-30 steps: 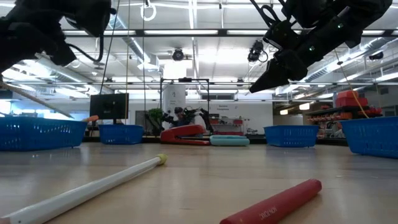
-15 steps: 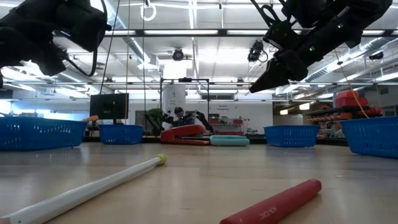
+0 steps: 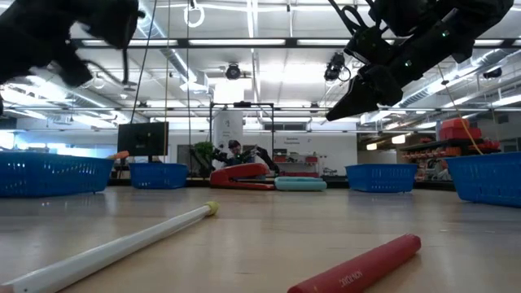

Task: Sort crayons/erasers/pens/pencils in bins
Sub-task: Put the yellow colored pencil into the bottom left bin

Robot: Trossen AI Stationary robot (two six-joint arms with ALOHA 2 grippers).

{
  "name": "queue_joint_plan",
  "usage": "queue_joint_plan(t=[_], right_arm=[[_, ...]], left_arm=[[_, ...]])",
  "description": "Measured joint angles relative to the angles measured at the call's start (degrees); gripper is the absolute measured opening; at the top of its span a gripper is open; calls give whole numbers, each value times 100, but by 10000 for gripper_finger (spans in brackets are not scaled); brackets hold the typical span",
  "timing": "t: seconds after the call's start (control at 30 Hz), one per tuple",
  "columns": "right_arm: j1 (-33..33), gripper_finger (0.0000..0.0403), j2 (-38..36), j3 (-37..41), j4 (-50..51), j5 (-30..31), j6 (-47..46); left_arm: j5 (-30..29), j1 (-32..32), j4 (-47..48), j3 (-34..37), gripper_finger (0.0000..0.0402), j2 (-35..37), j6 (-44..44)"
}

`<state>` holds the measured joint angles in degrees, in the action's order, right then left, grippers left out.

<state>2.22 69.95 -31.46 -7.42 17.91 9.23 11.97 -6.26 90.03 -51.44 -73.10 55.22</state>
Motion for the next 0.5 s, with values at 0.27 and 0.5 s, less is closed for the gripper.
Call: queue_joint_plan(t=[0.27, 0.5], right_arm=[[0, 87, 0, 0, -16, 0, -49], [0, 87, 0, 0, -44, 0, -244]], left_arm=[[-1200, -241, -26, -1349, 139, 1, 792], [-2942, -793, -1375, -1523, 108, 0, 1120]])
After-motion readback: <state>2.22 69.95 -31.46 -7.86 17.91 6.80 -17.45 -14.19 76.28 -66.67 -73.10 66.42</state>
